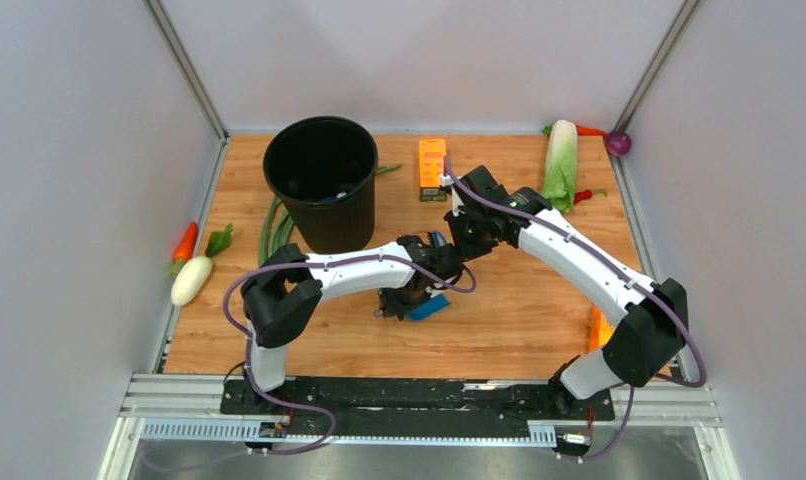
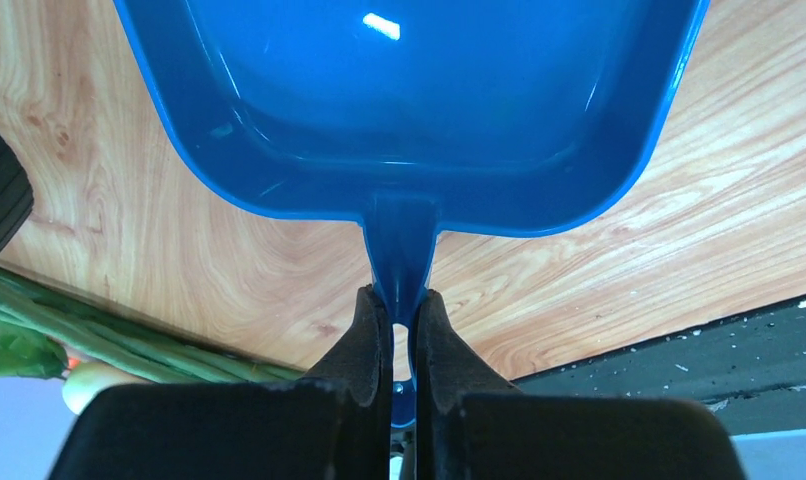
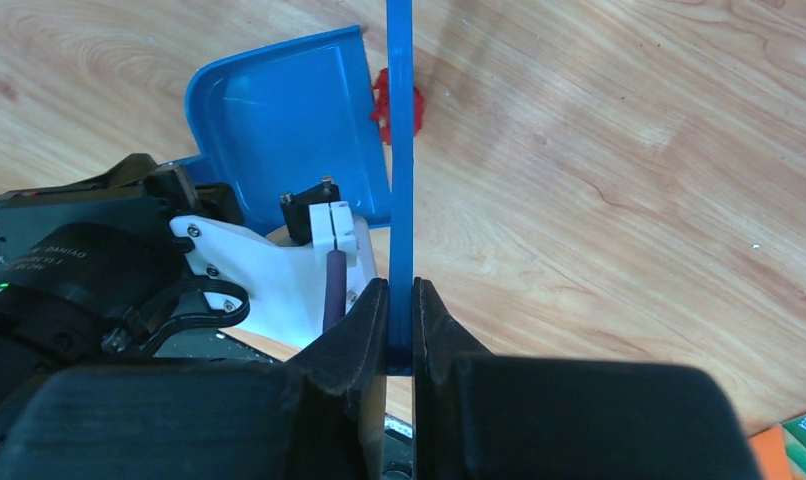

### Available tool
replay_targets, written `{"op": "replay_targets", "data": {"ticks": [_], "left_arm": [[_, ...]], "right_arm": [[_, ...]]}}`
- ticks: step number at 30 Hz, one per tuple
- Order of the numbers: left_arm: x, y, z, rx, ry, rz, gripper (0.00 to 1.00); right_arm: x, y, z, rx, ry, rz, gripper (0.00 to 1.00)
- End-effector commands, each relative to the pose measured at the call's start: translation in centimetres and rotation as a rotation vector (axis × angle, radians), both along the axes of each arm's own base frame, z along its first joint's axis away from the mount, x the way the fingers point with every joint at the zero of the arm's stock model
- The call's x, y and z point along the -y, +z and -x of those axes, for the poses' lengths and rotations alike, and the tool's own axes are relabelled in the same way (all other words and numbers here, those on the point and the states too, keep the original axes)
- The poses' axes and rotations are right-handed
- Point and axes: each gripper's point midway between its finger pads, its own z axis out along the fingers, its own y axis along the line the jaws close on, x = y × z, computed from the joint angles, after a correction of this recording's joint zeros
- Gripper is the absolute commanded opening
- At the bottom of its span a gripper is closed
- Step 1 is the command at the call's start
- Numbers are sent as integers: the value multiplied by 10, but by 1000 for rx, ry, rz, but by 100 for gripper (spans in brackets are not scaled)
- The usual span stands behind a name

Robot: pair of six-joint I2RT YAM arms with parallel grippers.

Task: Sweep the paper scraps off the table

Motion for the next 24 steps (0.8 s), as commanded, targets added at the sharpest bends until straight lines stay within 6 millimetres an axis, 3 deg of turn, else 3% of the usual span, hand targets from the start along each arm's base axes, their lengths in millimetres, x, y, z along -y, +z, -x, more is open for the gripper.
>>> {"op": "replay_targets", "data": {"ticks": [1,4,6,9,12,13,19,22,24], "left_arm": [[16,-2,-12,5,-8,24,0],[19,-5,-13,-2,-12,25,0],[21,-5,-14,-3,-13,27,0],[21,-4,-13,-5,-13,30,0],[19,-4,-12,-8,-12,27,0],[19,-4,-11,-9,-12,26,0],[18,-2,-11,-10,-13,28,0],[20,-2,-12,-9,-12,29,0],[21,-2,-12,-11,-10,31,0]], "right_arm": [[-33,23,33,-45,144,-200,0],[-38,27,43,-58,180,-253,0],[-30,29,37,-20,137,-225,0],[10,28,5,71,-72,-125,0],[55,19,-21,61,-268,-69,0],[61,18,-25,53,-293,-62,0],[51,0,-33,-15,-274,-45,0],[33,-17,-24,-70,-198,-72,0],[16,-17,-15,-95,-136,-138,0]]}}
